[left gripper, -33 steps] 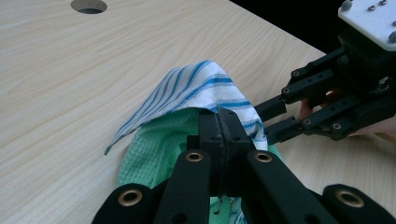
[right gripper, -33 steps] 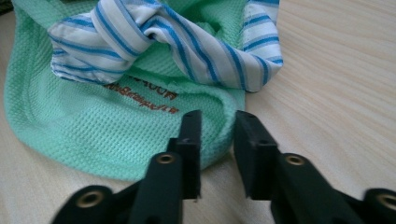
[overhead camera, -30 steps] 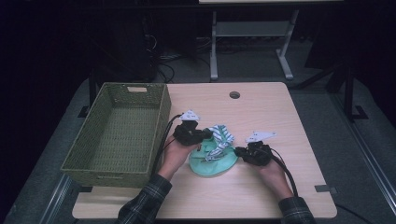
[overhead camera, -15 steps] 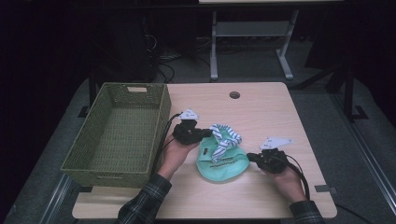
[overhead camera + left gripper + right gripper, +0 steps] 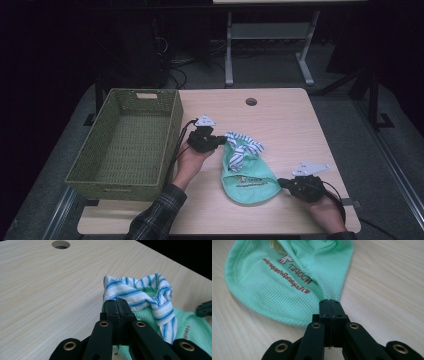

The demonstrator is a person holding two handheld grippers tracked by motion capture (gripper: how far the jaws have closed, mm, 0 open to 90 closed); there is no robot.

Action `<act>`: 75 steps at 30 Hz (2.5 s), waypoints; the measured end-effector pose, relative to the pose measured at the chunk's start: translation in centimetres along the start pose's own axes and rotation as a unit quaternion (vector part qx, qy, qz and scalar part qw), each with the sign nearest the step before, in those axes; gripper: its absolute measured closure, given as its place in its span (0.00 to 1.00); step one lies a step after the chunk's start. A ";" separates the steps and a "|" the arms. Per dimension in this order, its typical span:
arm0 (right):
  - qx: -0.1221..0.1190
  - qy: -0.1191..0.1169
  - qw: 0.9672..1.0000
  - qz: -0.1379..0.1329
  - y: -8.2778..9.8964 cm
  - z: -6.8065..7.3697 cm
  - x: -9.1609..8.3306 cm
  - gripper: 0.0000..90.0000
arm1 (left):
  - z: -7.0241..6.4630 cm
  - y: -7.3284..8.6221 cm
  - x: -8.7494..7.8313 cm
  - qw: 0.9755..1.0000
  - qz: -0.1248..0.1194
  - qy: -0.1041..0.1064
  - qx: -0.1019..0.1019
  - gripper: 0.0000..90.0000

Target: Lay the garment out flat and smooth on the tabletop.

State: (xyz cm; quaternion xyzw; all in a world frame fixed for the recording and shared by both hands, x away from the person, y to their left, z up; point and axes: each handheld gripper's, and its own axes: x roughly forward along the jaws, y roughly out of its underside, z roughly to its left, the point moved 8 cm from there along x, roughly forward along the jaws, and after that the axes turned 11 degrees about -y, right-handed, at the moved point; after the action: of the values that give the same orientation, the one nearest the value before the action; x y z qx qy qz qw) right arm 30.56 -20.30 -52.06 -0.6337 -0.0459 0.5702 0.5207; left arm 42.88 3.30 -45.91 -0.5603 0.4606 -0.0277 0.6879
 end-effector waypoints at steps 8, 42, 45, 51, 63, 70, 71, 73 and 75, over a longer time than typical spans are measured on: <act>0.000 -0.004 1.000 -0.003 1.6 1.2 -1.3 0.99 | 0.5 1.4 1.6 0.999 0.032 -0.013 -0.001 0.97; -0.016 -0.002 0.998 -0.054 -7.0 -1.9 1.4 0.83 | -7.2 8.4 -3.2 0.994 0.078 0.048 0.059 0.61; -0.009 0.000 0.998 -0.064 -8.0 -2.3 1.7 0.81 | -7.7 8.9 -2.6 0.993 0.086 0.045 0.069 0.60; 0.005 0.017 0.997 -0.073 -9.3 -3.9 2.3 0.74 | -7.3 9.7 -2.0 0.989 0.110 0.025 0.096 0.85; 0.038 0.005 0.998 -0.052 -10.8 -6.4 5.7 0.58 | -7.0 9.9 -2.0 0.986 0.124 0.028 0.104 0.94; 0.051 -0.007 0.998 -0.028 -9.8 -7.3 7.9 0.84 | -7.1 9.9 -2.0 0.986 0.124 0.027 0.108 0.94; 0.050 -0.006 0.998 -0.028 -9.7 -7.3 8.0 0.90 | -7.1 9.9 -2.0 0.986 0.125 0.027 0.108 0.94; 0.057 -0.007 0.998 -0.029 -9.7 -7.4 8.1 0.97 | -7.1 9.9 -2.0 0.986 0.126 0.028 0.108 0.95; 0.052 -0.004 0.998 -0.030 -9.8 -7.4 7.9 0.99 | -7.1 9.9 -2.0 0.986 0.127 0.029 0.108 0.95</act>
State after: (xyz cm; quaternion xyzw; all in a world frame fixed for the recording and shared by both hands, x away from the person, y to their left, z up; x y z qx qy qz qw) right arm 44.25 -15.26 -51.87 -0.6020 -0.0373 0.5583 0.5696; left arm 32.27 2.78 -52.19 -0.4189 0.5419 -0.0056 0.7286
